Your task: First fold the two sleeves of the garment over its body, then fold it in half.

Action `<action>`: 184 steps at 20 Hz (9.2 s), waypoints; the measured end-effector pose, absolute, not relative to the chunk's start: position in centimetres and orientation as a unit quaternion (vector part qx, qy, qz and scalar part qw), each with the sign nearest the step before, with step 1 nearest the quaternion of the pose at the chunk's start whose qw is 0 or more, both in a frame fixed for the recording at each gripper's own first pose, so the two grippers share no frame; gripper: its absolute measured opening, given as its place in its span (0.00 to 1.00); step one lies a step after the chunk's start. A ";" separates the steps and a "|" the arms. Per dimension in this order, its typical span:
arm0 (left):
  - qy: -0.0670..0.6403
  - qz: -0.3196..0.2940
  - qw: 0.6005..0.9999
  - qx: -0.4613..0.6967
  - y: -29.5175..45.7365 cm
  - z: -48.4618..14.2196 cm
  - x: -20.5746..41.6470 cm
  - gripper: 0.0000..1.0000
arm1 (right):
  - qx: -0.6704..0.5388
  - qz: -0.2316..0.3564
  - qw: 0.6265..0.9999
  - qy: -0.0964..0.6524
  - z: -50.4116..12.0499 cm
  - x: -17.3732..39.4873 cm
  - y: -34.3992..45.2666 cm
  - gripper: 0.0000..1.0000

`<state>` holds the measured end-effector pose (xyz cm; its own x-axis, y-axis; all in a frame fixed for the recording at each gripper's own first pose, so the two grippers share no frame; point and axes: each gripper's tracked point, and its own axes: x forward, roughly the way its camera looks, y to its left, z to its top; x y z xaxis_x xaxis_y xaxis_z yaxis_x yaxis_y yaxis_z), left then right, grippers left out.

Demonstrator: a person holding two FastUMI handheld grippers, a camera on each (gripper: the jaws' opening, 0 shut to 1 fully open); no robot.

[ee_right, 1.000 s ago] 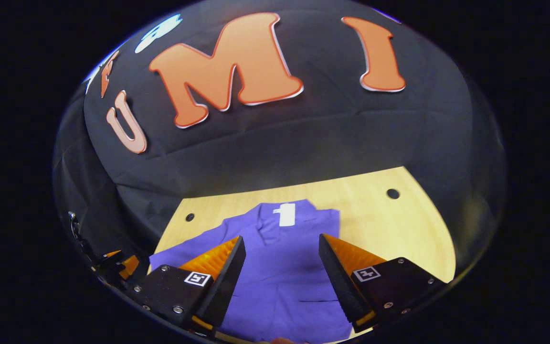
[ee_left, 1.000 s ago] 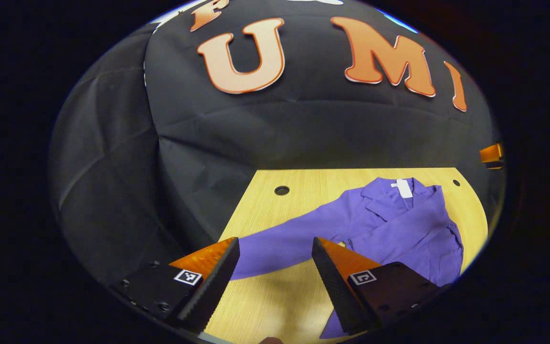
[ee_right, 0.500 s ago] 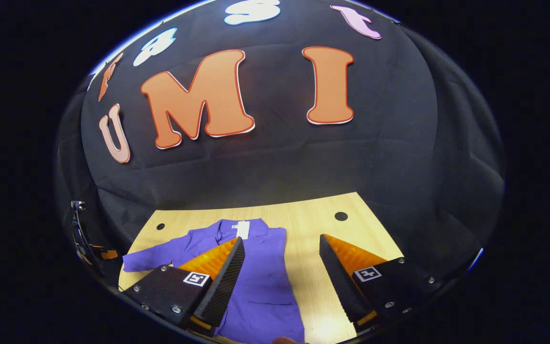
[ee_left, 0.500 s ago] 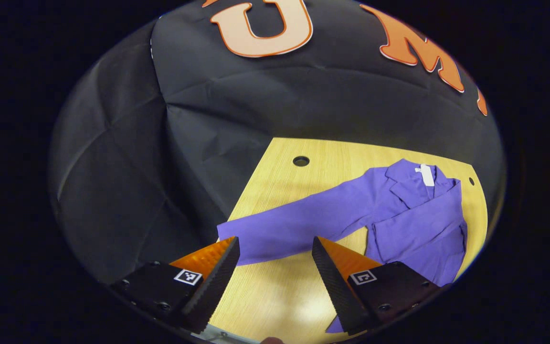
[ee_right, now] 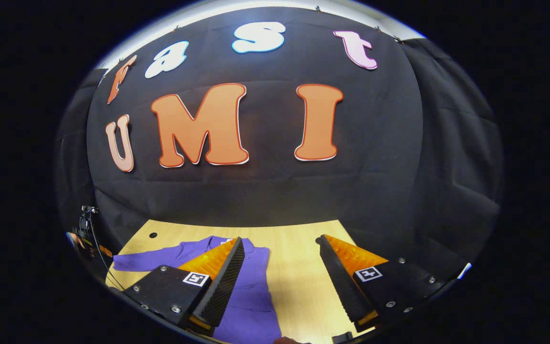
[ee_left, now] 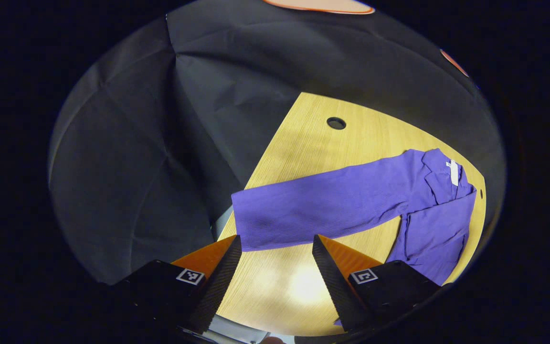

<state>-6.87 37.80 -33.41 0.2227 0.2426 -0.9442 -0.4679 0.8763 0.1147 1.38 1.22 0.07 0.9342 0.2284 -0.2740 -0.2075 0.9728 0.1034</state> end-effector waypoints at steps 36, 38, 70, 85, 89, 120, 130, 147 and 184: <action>0.666 0.167 0.694 -0.217 39.0 -44.1 -3.7 0.06 | 0.005 -0.041 0.992 0.122 5.8 -4.4 -7.1 0.95; 0.657 0.148 0.709 -0.208 38.0 -42.2 -2.6 0.06 | -0.001 -0.043 0.992 0.120 6.0 -5.0 -7.7 0.95; 0.583 -0.174 0.793 -0.033 -0.6 -21.1 17.0 0.06 | 0.002 -0.021 0.994 0.108 5.4 -5.0 -13.6 0.95; 0.575 -0.266 0.773 0.024 -20.9 -25.0 18.7 0.28 | 0.028 -0.043 0.988 0.143 1.0 -5.5 -16.9 0.95; 0.560 -0.269 0.783 0.026 -20.9 -25.4 16.8 0.64 | 0.029 -0.033 0.986 0.161 -0.9 -5.0 -16.0 0.95; 0.635 0.017 0.773 -0.001 9.4 -36.5 -18.7 0.94 | 0.008 0.162 0.835 0.527 -30.4 -14.6 4.5 0.96; 0.696 0.016 0.718 -0.008 10.9 -41.6 -24.4 0.93 | 0.019 0.137 0.787 0.601 -34.6 -18.4 3.4 0.96; 0.739 -0.040 0.668 -0.071 7.4 -43.1 -25.0 0.11 | 0.091 0.107 0.724 0.675 -38.0 -21.2 5.1 0.25; 0.630 -0.137 0.760 -0.079 4.2 -26.4 0.7 0.06 | 0.076 0.202 0.752 0.622 -30.1 -6.2 8.9 0.10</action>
<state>0.67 4.15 -26.44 0.1687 -0.3073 -0.9365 0.1094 0.9501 -0.2921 -6.21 8.87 -30.09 0.1436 0.3989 -0.9057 -0.2092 0.9067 0.3662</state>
